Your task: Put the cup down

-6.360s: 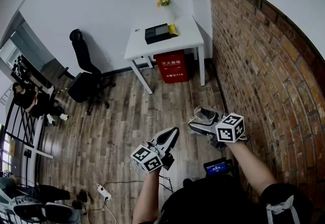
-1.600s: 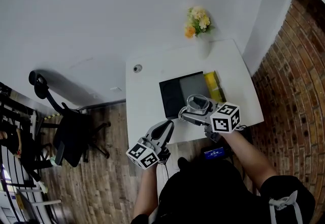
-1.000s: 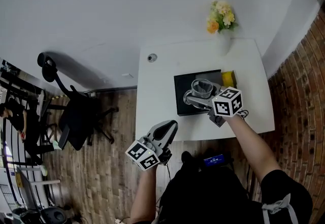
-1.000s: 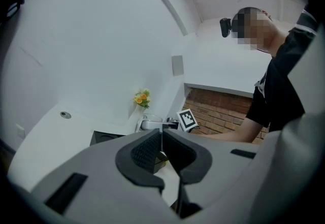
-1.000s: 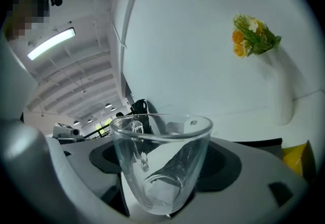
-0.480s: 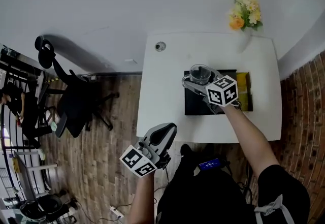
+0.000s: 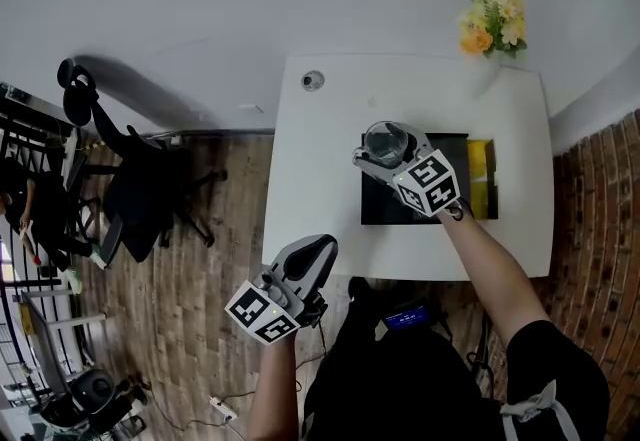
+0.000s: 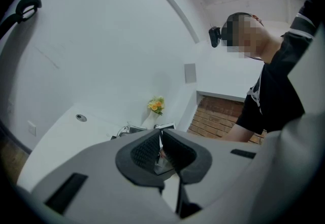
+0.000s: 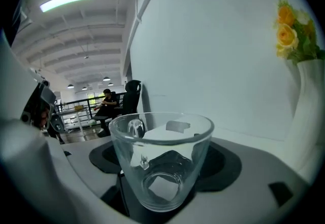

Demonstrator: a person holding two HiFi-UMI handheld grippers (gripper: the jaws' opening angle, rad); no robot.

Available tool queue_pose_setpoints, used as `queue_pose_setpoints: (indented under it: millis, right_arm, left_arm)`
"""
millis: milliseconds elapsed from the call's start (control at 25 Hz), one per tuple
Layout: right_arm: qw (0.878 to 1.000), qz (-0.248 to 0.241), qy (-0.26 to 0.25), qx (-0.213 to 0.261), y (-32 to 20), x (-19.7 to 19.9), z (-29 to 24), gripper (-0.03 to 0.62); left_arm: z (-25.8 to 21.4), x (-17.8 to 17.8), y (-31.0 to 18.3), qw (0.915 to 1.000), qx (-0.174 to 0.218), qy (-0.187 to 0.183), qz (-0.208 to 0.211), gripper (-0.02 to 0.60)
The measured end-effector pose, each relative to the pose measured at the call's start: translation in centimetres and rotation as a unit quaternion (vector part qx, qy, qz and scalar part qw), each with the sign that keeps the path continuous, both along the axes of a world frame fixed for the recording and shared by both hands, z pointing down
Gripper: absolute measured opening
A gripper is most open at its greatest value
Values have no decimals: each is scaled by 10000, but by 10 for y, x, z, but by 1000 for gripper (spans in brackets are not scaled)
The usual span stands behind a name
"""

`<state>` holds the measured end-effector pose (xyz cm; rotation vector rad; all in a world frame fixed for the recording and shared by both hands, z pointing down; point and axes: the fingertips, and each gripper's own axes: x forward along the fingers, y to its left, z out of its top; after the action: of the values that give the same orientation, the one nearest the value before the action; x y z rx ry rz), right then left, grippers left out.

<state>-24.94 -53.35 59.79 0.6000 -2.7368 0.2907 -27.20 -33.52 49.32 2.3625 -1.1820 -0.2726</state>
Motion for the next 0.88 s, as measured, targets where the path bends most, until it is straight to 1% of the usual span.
queue_pose_setpoints:
  millis: [120,320,520,880]
  right_arm:
    - [9992,-84,207,346,5,2,5,410]
    - [9975,-231,448,498,8,1,10,410]
    - [9969,-243,557,492,8,2,11,410]
    - [9969,-195,699,319,13,12,17,422]
  left_arm:
    - [0,4,-3,10000,0,11,51,9]
    - [-1,7,-7,10000,15,7,80,9]
    - [-1,8,-6,10000,13,-12,89,9]
    - [-1,10,1,10000,38,0,80,9]
